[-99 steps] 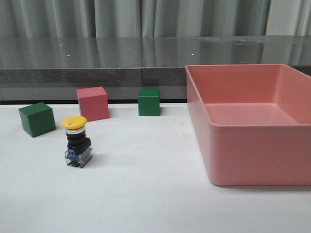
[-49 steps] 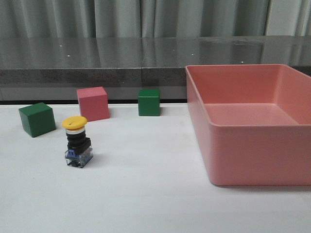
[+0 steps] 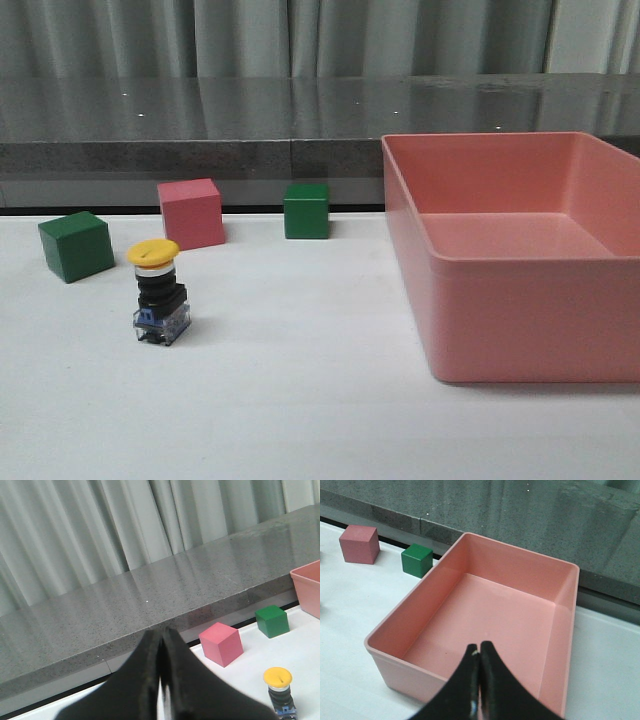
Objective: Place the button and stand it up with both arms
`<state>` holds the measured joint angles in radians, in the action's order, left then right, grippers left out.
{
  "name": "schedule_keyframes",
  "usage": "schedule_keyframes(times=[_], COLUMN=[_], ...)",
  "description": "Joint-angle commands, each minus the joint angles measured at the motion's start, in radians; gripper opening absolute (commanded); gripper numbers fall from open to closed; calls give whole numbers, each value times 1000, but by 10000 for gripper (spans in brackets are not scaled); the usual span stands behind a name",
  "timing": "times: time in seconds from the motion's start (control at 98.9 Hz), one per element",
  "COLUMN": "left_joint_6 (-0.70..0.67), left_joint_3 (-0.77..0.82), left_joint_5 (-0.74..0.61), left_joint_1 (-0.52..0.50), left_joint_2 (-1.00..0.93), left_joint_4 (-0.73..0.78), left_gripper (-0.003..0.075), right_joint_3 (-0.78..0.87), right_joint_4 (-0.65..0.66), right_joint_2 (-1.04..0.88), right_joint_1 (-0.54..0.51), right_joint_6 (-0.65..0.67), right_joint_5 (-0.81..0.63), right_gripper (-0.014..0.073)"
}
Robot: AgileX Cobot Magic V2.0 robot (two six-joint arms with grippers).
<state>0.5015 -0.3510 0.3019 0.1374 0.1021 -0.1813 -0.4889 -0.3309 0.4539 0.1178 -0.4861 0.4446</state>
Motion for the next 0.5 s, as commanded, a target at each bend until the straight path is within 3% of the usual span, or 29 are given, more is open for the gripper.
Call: schedule_keyframes(times=[0.0,0.182,0.364,0.485], left_joint_6=[-9,-43,-396,-457], left_joint_3=[-22,56,161,220], left_joint_5=[-79,-143,-221,-229], left_joint_1=[6,4,4,4], left_joint_2=[11,11,-27,-68], left_joint_4=[-16,-12,265,296], left_gripper=[-20,-20,-20,-20], right_joint_3=[-27,-27,-27,-27], right_joint_4=[-6,-6,-6,-6], right_joint_2=[3,3,3,3], right_joint_1=[-7,-7,-7,-7], right_joint_6=[1,1,1,1], right_joint_5=[-64,-64,-64,-64], right_gripper=[-60,-60,-60,-60])
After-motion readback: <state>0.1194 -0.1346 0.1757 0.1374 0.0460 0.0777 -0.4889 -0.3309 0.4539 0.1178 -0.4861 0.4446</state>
